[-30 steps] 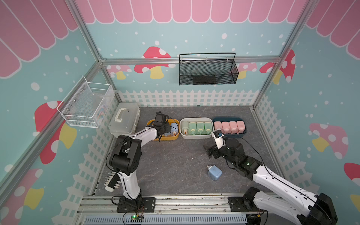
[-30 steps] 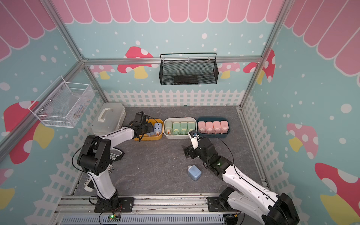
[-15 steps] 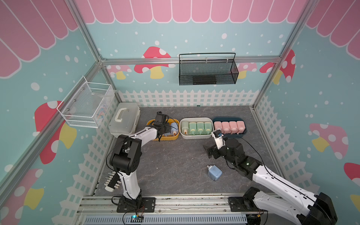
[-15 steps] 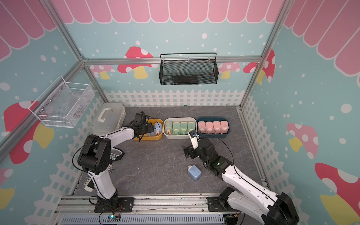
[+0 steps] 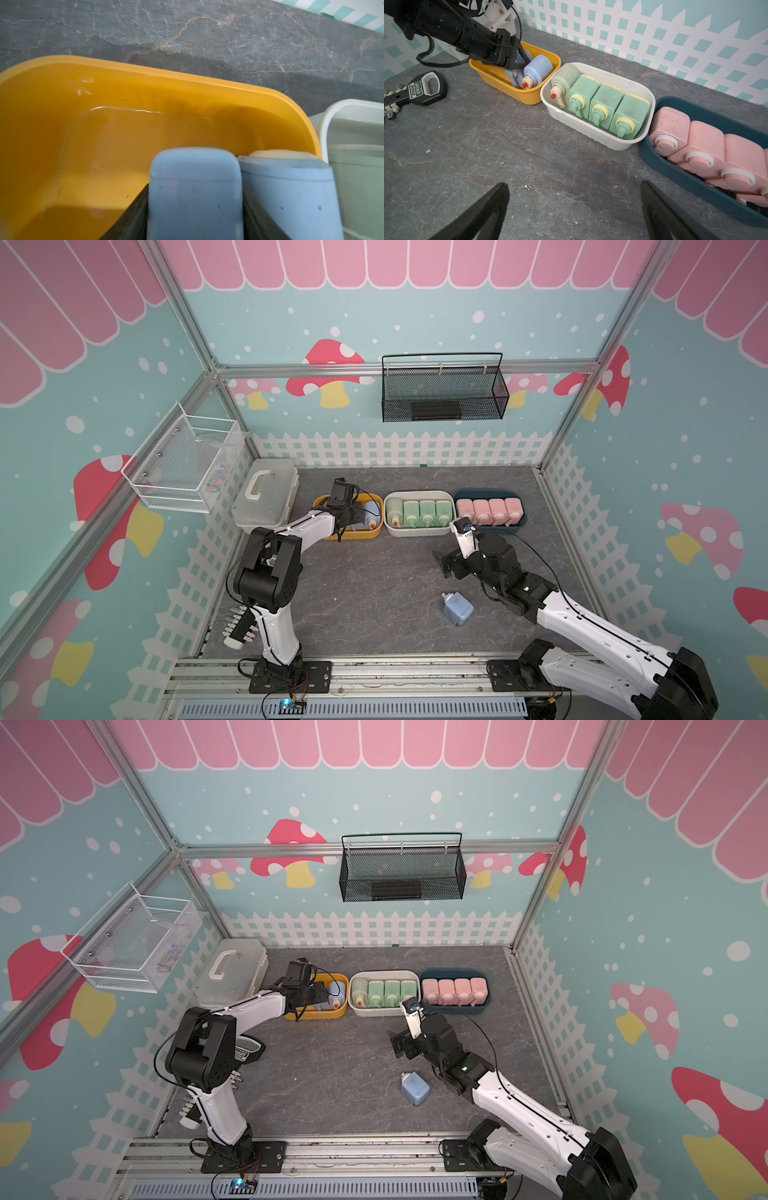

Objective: Place the pencil sharpeners by color into the storage box
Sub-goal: Place the pencil sharpener in the storage box.

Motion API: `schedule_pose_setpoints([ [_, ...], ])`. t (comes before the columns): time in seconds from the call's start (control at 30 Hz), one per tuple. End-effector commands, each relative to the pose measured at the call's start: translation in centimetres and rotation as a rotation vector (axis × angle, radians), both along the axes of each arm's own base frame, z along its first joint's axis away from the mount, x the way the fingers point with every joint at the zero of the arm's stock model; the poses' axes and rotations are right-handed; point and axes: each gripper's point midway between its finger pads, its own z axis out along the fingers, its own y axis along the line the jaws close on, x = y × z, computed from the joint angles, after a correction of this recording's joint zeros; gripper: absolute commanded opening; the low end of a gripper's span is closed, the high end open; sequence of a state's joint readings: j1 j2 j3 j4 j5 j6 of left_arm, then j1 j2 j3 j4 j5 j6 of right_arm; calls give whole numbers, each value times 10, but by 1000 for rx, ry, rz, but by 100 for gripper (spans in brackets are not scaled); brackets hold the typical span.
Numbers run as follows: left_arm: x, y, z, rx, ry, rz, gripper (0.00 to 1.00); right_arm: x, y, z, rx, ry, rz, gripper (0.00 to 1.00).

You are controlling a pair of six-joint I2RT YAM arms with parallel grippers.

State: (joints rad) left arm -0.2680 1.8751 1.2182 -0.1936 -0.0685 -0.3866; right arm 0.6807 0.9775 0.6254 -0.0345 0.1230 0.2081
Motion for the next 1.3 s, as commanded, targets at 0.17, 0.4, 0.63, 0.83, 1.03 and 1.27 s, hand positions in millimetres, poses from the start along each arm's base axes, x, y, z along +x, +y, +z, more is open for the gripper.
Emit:
schedule_pose_setpoints([
  [0.17,4,-8,30,-60,-51,-35,77,4,4,10,19,-2,-3,99],
  [0.4,2,-4,45,-171,-90,-29,91,4,5,10,20,0,0,99],
  [0.63,3,-5,42,-260,-83,-27,99,4,6,11,24,0,4,98],
  [0.83,3,-11,29,-290,-45,-38,99,4,5,12,25,-2,0,99],
  [1.03,2,-15,23,-305,-26,-50,99,1,4,8,25,26,-3,99],
  [1.27,5,-21,17,-318,-7,-82,99,-4,-4,3,19,26,-22,99],
])
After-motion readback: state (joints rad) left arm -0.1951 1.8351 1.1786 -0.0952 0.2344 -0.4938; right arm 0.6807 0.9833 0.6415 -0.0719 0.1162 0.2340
